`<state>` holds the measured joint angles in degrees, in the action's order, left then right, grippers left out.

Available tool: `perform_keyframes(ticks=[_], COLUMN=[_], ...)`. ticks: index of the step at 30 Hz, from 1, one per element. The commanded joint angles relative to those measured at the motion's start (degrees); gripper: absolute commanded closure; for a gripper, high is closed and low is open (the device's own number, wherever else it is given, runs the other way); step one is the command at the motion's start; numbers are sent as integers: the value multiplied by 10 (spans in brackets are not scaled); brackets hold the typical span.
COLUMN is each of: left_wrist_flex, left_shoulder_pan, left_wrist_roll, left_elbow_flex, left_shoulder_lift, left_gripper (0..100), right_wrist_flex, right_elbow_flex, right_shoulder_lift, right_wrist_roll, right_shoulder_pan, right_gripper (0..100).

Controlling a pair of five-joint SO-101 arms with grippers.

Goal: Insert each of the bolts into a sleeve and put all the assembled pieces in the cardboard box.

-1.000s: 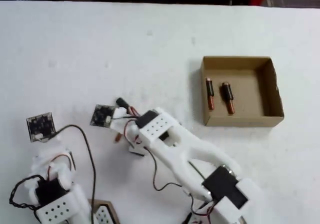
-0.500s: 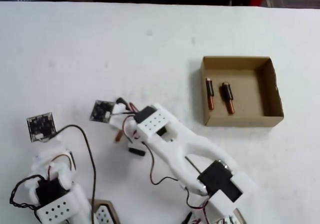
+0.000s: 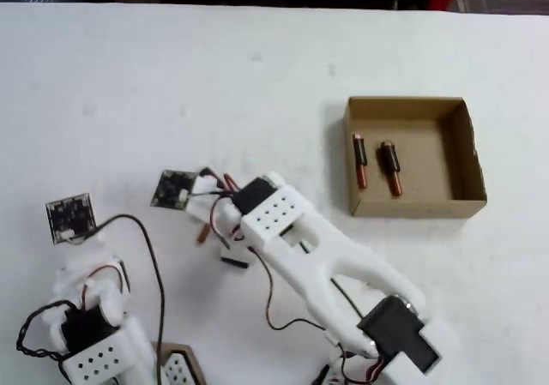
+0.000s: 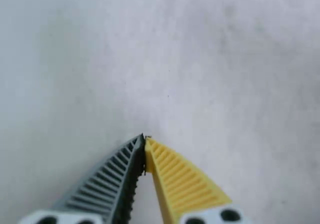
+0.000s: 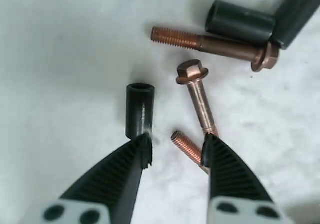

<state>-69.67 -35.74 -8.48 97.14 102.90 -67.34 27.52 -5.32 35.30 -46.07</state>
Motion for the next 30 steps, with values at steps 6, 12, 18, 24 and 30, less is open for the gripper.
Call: perform_keyframes(ticks=[6,12,18,24,30], left_wrist_flex=[-2,-2,-2,-3,-3], left_shoulder_pan=[-3,-3,-3,-3,-3], left_wrist_roll=[-6,-6,-6,-6,-6], left_elbow_flex=[-1,-1,-1,-1,-1], left_shoulder_lift=[1,1,1,1,1], left_gripper=[976,976,976,976,976], right_wrist_flex=[-1,8,96,121,148], right_elbow_flex=[14,30,81,87,57], right_shoulder_lift=[-28,-27,-26,-7,102], right_wrist_roll=[-18,-17,-13,-13,-13], right_shoulder_pan=[-61,-68,-68,-68,-67], right_gripper=[844,844,844,844,845])
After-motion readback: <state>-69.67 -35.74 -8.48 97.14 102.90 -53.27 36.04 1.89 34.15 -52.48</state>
